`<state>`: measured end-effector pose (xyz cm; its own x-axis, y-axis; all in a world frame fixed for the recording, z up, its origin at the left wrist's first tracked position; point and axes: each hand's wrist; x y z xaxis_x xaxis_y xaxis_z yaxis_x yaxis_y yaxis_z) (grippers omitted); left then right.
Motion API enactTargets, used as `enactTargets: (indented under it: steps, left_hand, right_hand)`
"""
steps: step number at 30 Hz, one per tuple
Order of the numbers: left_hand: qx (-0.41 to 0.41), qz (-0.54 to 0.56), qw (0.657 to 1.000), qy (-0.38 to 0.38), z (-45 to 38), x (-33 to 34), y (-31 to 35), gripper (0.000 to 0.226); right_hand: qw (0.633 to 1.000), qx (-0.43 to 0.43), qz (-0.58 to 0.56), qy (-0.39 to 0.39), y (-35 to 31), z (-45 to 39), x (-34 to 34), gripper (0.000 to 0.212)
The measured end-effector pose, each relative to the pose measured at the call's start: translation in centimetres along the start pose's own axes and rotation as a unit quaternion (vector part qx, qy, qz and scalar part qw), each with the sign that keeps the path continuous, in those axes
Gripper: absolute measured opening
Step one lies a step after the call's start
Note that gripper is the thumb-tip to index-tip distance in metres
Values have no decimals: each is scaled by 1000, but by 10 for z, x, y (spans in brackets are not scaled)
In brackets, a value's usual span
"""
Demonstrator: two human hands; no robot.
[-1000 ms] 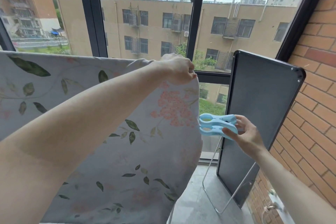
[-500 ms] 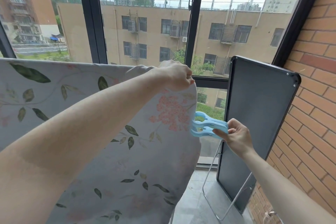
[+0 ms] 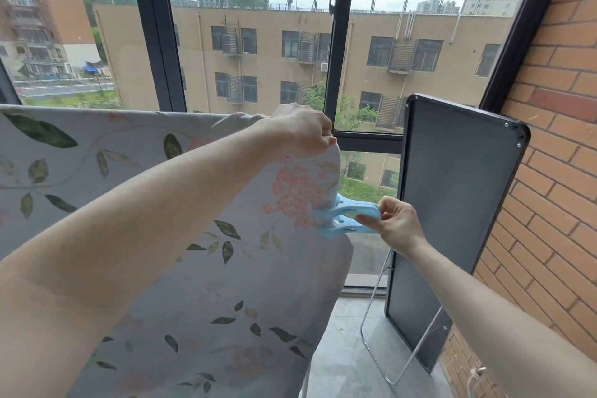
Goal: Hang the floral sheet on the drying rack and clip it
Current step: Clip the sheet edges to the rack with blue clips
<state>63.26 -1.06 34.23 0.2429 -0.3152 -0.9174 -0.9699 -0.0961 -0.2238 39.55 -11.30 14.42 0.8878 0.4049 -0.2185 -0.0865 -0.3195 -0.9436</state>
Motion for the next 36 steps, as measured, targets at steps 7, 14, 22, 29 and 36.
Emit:
enactTargets:
  steps: [7, 14, 22, 29, 36]
  left_hand:
    - [-6, -6, 1000, 3, 5, -1, -1, 36]
    - [-7, 6, 1000, -1, 12, -6, -3, 33]
    - [-13, 10, 1000, 2, 12, -9, 3, 34]
    - [-9, 16, 1000, 4, 15, -8, 13, 32]
    - [-3, 2, 998, 60, 20, 13, 18, 33]
  right_hand:
    - [998, 23, 50, -8, 17, 1, 2, 60]
    - [991, 32, 126, -40, 15, 4, 9, 46]
    - [987, 10, 156, -30, 23, 7, 12, 53]
    - [998, 63, 17, 23, 37, 22, 9, 98]
    - [997, 32, -20, 68, 47, 35, 18, 96]
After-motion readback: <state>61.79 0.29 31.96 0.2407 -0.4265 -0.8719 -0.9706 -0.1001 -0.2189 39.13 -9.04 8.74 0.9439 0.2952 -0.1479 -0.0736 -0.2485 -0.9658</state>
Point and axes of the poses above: each hand's wrist, its own z-axis away from the middle knuckle, its own x-axis out of the palm, y = z × x, and after that the axes turned 5 degrees about -z, right-handed
